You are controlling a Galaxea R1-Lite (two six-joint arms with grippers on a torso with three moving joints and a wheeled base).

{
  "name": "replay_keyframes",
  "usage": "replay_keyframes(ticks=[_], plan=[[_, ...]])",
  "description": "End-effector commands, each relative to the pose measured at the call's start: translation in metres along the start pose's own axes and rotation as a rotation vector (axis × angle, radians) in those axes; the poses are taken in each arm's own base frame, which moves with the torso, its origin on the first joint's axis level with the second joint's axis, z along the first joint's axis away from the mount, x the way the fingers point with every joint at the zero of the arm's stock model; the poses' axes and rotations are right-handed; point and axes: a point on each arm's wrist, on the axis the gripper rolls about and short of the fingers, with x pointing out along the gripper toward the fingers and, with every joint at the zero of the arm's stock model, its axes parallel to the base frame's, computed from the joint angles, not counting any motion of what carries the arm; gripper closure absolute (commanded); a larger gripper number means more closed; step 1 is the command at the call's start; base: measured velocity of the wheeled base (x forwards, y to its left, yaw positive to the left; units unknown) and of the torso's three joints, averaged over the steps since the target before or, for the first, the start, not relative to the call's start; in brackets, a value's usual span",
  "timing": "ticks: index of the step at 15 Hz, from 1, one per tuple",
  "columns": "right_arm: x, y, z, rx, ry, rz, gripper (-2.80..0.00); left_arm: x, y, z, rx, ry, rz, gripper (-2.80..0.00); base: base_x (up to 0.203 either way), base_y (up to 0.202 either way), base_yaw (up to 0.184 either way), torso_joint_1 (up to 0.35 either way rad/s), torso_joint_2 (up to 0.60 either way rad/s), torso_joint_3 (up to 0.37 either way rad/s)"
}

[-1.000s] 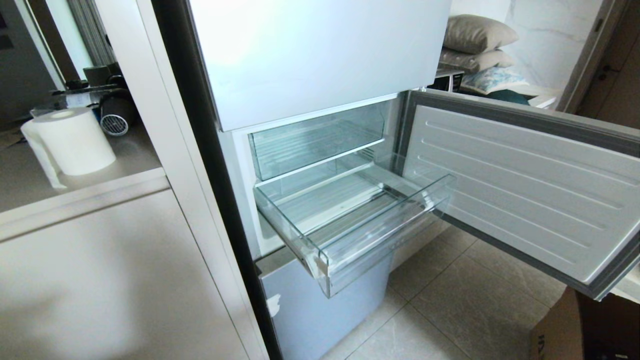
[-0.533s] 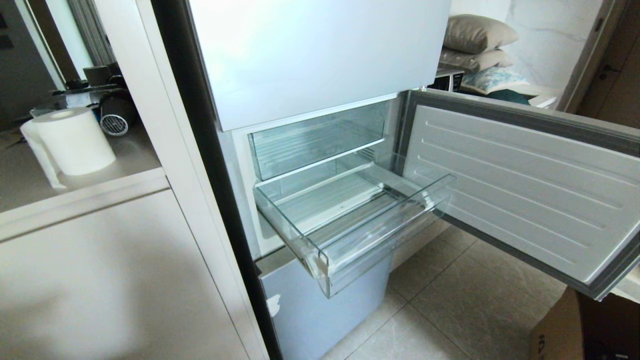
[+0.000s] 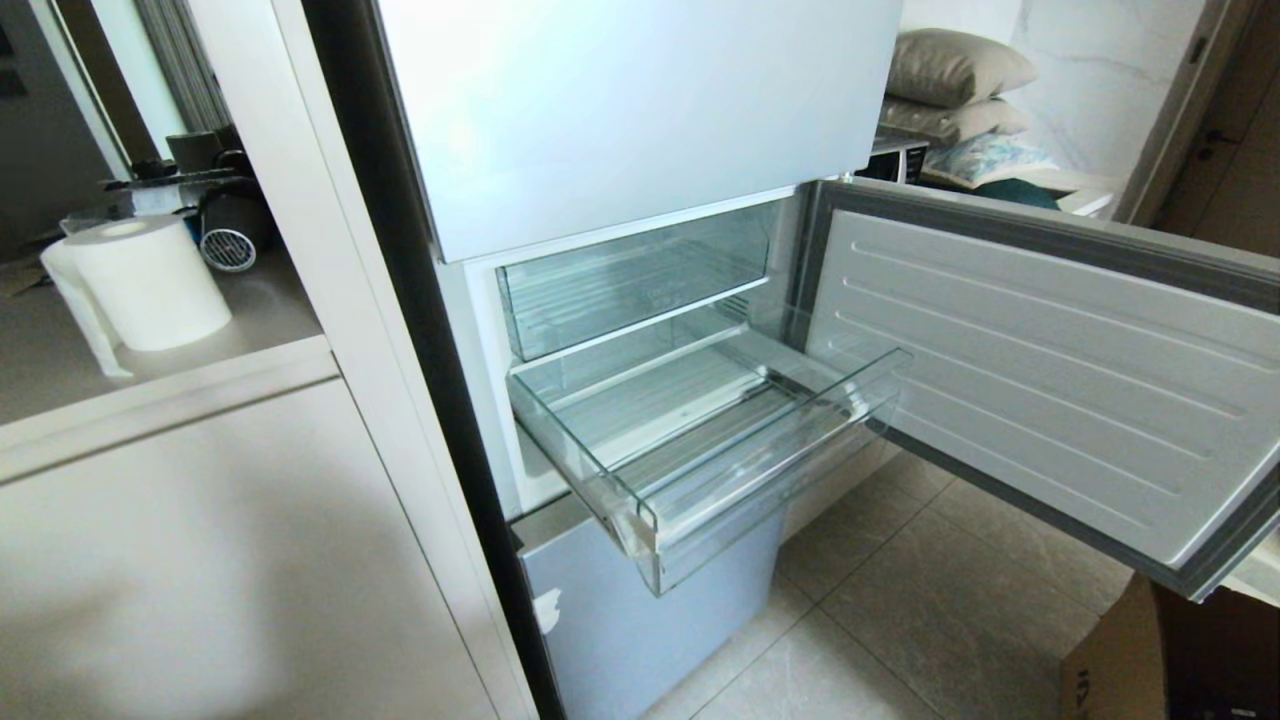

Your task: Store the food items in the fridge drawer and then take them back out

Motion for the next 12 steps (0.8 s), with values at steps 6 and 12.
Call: replay_keyframes(ticks=[6,12], plan=[[0.091,-0.026,0.009,-0.074,0.054,-0.074,-2.8,0.0,0.0,0.0,0.0,0.001,0.001,0.0,0.0,0.0,0.0,0.0,0.0,0.0],[0.138,-0.046,0.013,-0.086,0.051,-0.114,-2.8,0.0,0.0,0.0,0.0,0.001,0.001,0.0,0.0,0.0,0.0,0.0,0.0,0.0]])
